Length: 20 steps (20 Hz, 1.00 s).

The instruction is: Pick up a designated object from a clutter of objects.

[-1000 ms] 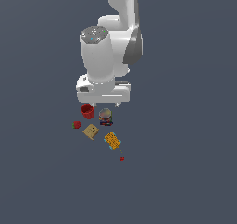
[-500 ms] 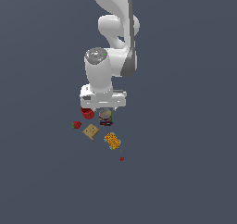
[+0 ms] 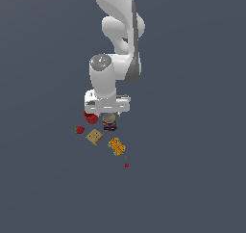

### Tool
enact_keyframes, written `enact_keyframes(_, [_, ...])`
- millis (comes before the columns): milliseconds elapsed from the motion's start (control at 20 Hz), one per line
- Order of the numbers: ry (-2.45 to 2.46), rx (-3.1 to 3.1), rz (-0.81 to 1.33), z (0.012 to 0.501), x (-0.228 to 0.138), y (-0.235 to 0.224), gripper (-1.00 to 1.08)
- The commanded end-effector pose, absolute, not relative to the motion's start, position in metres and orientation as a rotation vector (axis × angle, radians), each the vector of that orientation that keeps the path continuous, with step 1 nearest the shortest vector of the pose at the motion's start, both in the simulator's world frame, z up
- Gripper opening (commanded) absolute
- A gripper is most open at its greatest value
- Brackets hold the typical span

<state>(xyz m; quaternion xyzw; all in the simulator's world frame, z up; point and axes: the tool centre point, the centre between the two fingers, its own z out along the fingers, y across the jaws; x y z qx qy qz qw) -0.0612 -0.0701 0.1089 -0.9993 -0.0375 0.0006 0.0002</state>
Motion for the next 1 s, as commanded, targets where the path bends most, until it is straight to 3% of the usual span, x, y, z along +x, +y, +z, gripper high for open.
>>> enact_keyframes(0, [-0.118,-3.139,0.001,0.108,-0.061,-0.07,1.0])
enact_keyframes(850, [-0.12,-3.139,0.0,0.058,-0.062,-0.07,1.0])
enact_keyframes(900, [-0.12,-3.139,0.0,0.058,-0.062,-0.07,-1.0])
enact_keyframes(950, [-0.12,-3.139,0.0,0.058,-0.062,-0.07,-1.0])
